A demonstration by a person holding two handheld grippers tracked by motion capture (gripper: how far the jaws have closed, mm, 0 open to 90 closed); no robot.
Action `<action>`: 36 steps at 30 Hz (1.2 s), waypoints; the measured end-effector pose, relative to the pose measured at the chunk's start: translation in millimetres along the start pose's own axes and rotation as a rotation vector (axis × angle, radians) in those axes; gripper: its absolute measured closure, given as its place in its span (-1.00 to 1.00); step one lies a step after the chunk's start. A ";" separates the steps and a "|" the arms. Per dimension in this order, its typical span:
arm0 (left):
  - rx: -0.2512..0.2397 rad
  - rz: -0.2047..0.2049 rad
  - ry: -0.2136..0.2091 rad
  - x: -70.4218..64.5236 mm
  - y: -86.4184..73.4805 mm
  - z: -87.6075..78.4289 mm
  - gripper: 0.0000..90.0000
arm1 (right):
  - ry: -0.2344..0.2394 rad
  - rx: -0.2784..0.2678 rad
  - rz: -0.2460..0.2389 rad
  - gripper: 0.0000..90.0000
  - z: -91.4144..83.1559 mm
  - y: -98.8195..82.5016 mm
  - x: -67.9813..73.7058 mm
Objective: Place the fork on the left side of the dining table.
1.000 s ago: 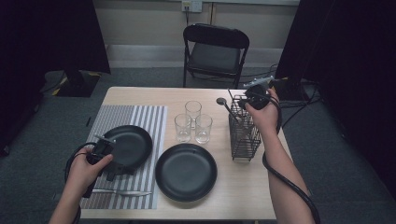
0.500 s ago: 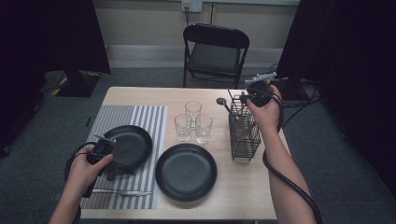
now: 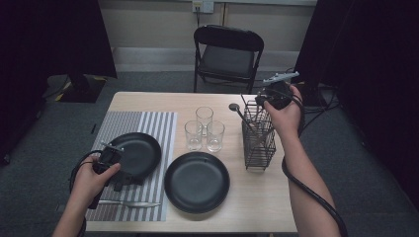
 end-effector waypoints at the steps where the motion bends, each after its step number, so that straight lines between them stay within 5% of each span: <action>1: 0.003 0.004 0.001 0.0 -0.2 0.0 -0.44 | 0.002 -0.002 0.001 0.95 -0.9 1.1 0.3; 36: -0.004 0.008 -0.005 -2.5 1.7 -2.0 -0.44 | 0.015 -0.090 -0.014 0.95 -38.4 36.6 -0.7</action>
Point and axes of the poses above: each handheld gripper's, and its own axes: z roughly forward along the jaws, y roughly out of its top, x roughly to its left, the point moved 8 cm from there along z, roughly forward along the jaws, and after that the axes turned 9 degrees about -x, right-handed, at the moved point
